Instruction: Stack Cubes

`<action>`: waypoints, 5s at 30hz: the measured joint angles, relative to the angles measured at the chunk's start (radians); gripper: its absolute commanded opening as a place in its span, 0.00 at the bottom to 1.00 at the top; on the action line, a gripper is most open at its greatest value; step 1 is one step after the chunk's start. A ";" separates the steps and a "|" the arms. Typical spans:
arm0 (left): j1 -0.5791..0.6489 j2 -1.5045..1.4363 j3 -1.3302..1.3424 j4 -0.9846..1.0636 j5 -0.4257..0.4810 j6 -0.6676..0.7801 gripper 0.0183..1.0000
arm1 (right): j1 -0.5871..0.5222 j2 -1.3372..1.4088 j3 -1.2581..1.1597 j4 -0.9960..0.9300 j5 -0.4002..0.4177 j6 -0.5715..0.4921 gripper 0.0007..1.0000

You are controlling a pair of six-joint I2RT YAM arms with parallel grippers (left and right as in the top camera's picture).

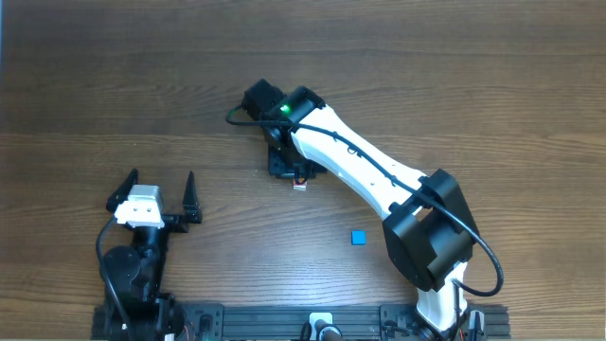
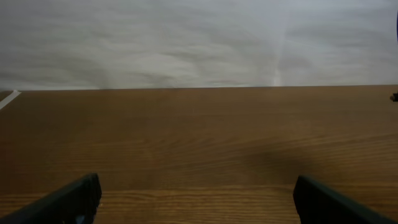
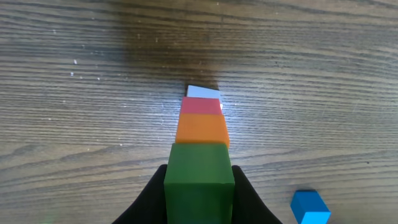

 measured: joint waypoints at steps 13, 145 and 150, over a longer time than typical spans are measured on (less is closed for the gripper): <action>0.000 0.000 0.000 0.000 0.000 0.000 1.00 | 0.000 0.000 0.000 0.010 0.000 0.010 0.33; 0.000 0.000 0.000 0.000 0.000 0.000 1.00 | -0.090 -0.528 -0.942 0.407 -0.064 -0.088 0.10; 0.000 0.000 0.000 0.000 0.000 0.000 1.00 | -0.101 -0.528 -0.921 0.352 -0.064 -0.089 0.01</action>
